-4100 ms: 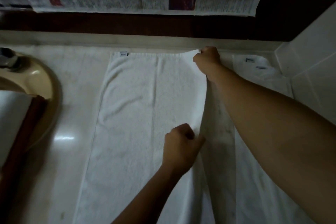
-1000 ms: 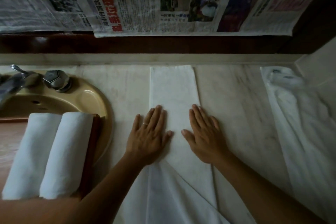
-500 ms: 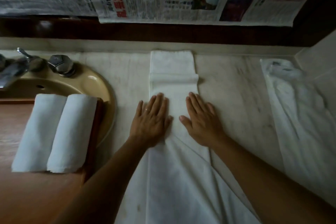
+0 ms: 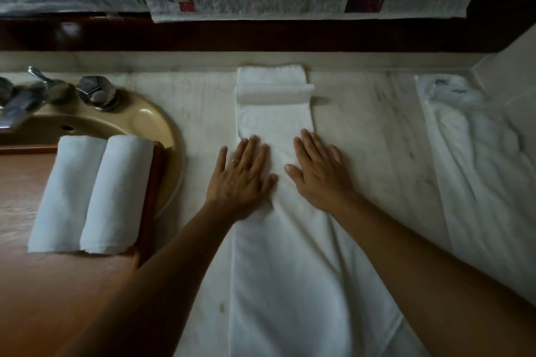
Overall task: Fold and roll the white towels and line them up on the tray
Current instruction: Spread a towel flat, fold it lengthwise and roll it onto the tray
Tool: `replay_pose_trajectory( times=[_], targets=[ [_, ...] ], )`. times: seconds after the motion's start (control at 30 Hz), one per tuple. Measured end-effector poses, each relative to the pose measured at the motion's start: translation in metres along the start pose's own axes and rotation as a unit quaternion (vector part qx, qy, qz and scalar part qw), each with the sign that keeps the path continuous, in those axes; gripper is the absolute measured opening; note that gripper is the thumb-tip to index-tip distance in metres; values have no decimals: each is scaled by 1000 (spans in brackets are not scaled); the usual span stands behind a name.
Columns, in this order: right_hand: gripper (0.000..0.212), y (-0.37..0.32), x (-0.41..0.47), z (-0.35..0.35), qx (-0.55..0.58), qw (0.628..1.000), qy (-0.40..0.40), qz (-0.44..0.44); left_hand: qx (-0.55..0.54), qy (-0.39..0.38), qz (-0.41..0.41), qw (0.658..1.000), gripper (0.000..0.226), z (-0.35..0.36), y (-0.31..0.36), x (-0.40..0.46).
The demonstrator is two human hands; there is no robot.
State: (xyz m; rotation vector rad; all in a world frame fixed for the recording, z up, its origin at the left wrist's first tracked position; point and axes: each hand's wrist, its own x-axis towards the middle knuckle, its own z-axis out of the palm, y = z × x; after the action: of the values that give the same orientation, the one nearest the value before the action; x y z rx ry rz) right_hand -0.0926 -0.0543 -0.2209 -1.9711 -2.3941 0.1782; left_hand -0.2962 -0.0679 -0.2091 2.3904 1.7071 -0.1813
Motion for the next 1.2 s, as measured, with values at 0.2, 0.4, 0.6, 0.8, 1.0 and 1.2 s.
replay_pose_trajectory(
  times=[0.2,0.4,0.6,0.8,1.0,1.2],
  targets=[
    [60,-12,-61,5,20,997,23,-68,-44,28,18,999,73,20,30,-59],
    [66,-15,-25,-6,24,998,-21,-47,-32,12,-5,999,79,17,9,-33],
    [42,-14,-9,-47,94,990,-103,-29,-87,67,-64,992,74,-2,29,-67],
    [33,-4,-11,-59,128,979,-157,-4,-134,253,81,955,26,8,138,-137],
    [28,0,-16,-60,128,975,-184,-7,-62,152,145,976,20,19,219,-142],
    [39,2,-21,-50,138,975,-173,30,-49,69,70,994,18,28,252,-138]
  ],
)
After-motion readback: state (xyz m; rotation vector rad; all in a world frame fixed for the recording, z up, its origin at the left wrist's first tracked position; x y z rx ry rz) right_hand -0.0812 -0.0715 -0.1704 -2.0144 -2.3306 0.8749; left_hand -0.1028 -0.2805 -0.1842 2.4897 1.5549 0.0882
